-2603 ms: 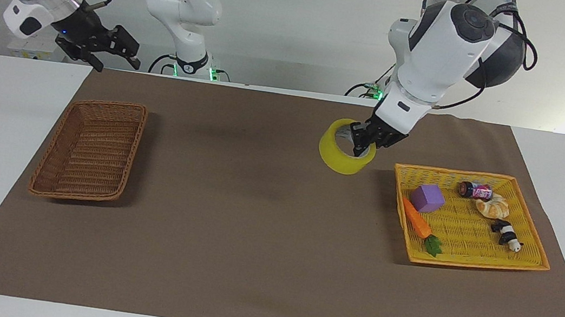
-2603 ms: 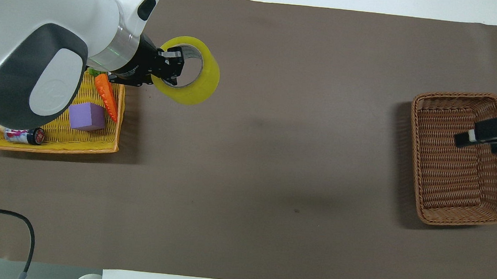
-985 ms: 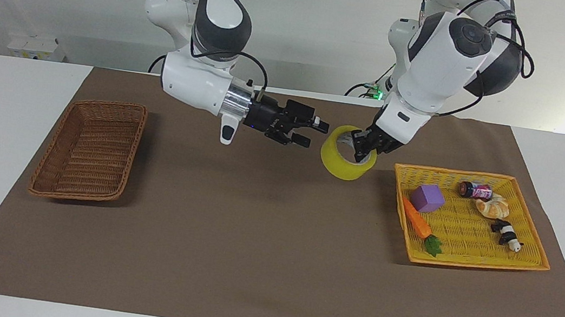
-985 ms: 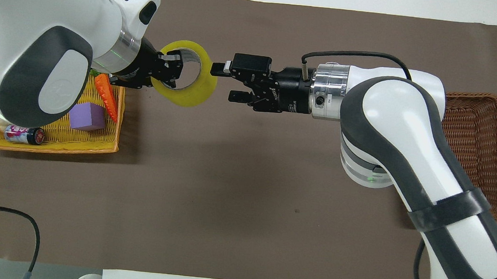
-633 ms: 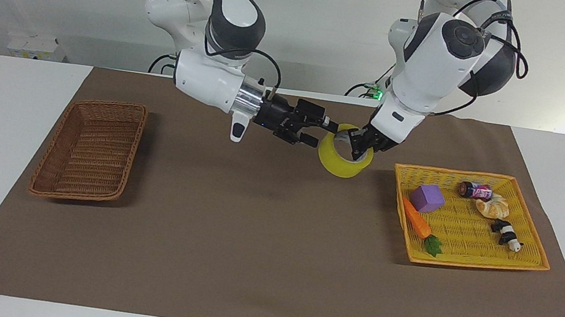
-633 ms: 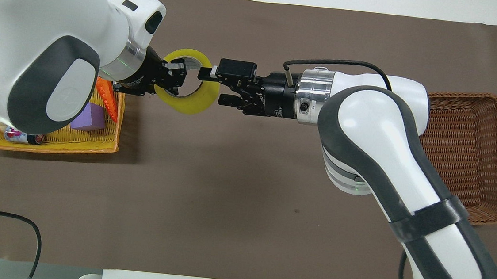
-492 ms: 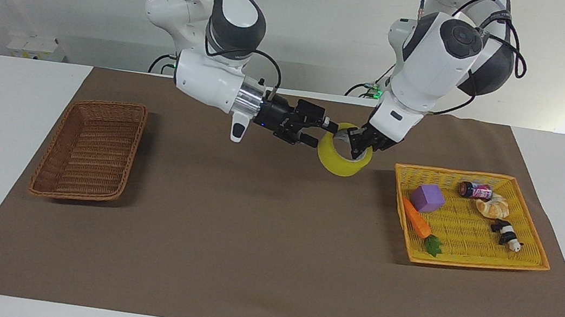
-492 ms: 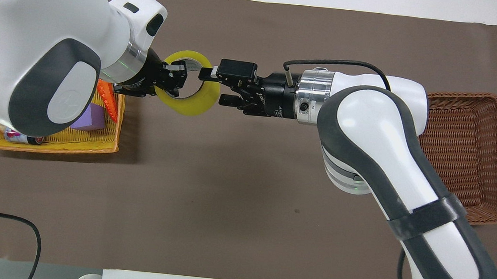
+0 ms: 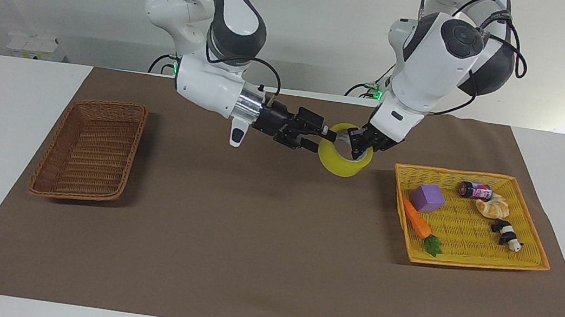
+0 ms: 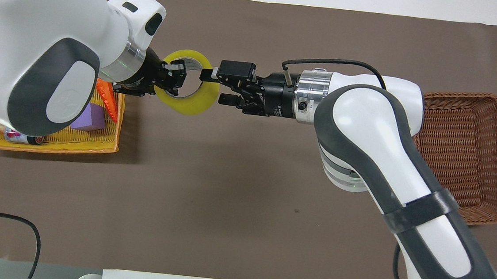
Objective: Move tape to another basket
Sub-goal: 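Grasp the tape with the right gripper while the left gripper releases it, then carry the tape with the right gripper over the wicker basket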
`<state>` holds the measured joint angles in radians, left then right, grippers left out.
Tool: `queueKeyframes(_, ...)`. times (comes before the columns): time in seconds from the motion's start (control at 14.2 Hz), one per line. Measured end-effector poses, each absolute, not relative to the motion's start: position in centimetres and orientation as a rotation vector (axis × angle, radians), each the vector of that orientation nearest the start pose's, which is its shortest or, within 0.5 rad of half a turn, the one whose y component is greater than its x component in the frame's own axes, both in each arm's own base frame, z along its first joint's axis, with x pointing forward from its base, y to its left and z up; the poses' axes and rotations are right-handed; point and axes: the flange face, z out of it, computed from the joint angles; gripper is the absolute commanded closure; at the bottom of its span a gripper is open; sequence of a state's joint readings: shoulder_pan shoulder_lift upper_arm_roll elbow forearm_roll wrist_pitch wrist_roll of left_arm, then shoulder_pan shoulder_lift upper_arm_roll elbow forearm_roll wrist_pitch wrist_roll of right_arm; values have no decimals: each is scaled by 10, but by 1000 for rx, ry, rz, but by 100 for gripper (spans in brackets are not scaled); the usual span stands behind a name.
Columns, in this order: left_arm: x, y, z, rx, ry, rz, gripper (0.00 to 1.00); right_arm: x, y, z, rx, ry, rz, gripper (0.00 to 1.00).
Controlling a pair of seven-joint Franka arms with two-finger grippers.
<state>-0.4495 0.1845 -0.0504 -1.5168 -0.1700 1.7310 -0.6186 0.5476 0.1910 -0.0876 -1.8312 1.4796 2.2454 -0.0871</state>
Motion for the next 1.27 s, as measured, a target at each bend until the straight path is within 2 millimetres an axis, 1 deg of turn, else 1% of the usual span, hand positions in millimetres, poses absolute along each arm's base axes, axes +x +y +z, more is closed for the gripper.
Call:
queueKeyframes(0.14, 539, -309, 556, -3296, -237, 118, 100, 563, 314, 475, -1892, 340, 47, 61)
queueKeyframes(0.28, 539, -308, 556, -3294, -235, 120, 100, 561, 317, 475, -1894, 337, 47, 99)
queueKeyframes(0.49, 540, -303, 555, -3291, -234, 123, 99, 558, 324, 475, -1903, 345, 25, 100)
queueKeyframes(0.56, 540, -303, 555, -3291, -234, 123, 84, 558, 324, 475, -1903, 345, 24, 100)
queueKeyframes(0.63, 540, -303, 555, -3291, -233, 122, 46, 558, 324, 476, -1903, 345, 24, 100)
queueKeyframes(0.7, 540, -303, 556, -3291, -234, 122, 0, 558, 324, 476, -1903, 344, 24, 100)
queueKeyframes(0.91, 537, -303, 563, -3300, -230, 105, 0, 557, 326, 476, -1898, 345, 50, 100)
queueKeyframes(1.06, 538, -295, 573, -3302, -248, 93, 0, 557, 325, 476, -1895, 344, 59, 100)
queueKeyframes(1.13, 541, -284, 580, -3297, -269, 95, 0, 558, 324, 476, -1895, 346, 58, 100)
queueKeyframes(1.2, 546, -267, 590, -3292, -279, 97, 0, 558, 323, 476, -1894, 347, 58, 100)
queueKeyframes(1.27, 552, -244, 600, -3290, -291, 92, 1, 559, 321, 476, -1894, 348, 58, 100)
